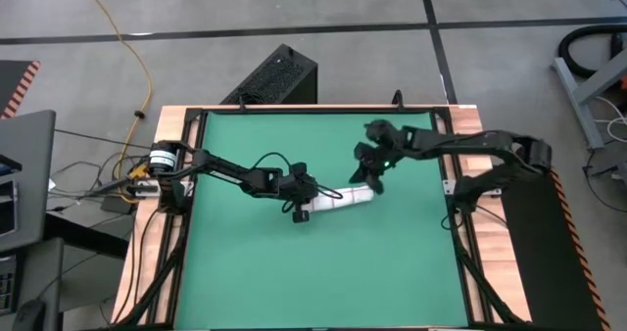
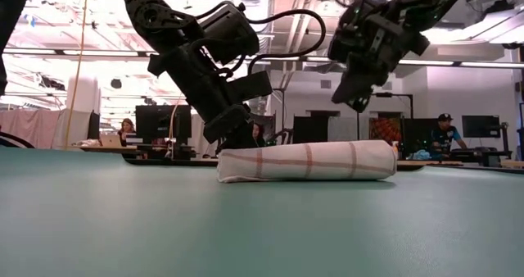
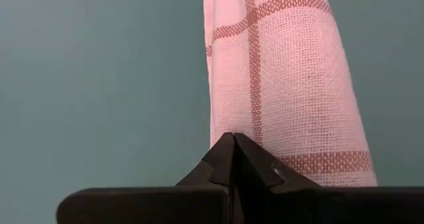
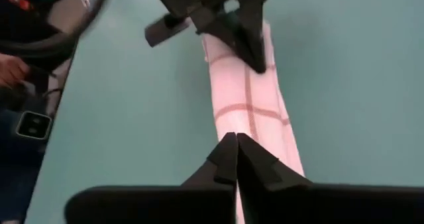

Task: Roll towel into tight, uniform cylinder
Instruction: Roll the white patterned towel

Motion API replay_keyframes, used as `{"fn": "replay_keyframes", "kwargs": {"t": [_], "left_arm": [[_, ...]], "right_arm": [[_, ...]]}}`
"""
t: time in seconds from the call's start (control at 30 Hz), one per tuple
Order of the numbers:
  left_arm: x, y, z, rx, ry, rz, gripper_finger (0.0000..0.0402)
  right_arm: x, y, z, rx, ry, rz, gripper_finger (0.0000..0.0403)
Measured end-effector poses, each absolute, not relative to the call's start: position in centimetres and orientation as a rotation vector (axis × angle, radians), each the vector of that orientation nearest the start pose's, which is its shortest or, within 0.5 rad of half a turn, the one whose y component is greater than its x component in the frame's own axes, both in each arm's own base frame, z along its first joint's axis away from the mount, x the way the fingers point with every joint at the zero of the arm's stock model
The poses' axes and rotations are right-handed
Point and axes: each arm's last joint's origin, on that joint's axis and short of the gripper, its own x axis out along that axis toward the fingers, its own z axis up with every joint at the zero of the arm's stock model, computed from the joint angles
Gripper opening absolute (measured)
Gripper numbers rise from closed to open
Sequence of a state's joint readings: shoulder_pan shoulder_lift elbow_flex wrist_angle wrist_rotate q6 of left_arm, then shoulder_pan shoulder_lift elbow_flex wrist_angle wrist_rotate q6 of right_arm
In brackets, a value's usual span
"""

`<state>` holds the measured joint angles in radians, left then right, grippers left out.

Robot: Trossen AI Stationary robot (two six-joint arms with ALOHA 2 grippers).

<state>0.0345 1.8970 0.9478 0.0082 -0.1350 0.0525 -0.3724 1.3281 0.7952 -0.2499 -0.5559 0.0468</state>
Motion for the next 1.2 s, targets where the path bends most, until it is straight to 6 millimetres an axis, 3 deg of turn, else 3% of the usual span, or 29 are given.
{"fn": "replay_keyframes", "kwargs": {"t": [0.23,0.47,0.6,0.87,1.2], "left_arm": [[35.2,1.6,11.1,0.104,0.946,0.128,0.0],[35.2,1.8,11.1,0.101,0.947,0.126,0.0],[35.2,2.0,11.1,0.087,0.946,0.113,0.0],[35.2,2.0,11.1,0.078,0.945,0.099,0.0],[35.2,2.1,11.1,0.077,0.945,0.096,0.0]], "right_arm": [[27.1,-8.2,19.5,0.457,0.732,0.255,0.001],[28.0,-6.7,18.7,0.412,0.699,0.346,0.0004],[27.5,-6.1,17.2,0.418,0.673,0.341,0.0003],[25.3,-7.1,14.5,0.419,0.685,0.199,0.0001],[23.7,-7.3,12.6,0.372,0.748,0.077,0.0001]]}}
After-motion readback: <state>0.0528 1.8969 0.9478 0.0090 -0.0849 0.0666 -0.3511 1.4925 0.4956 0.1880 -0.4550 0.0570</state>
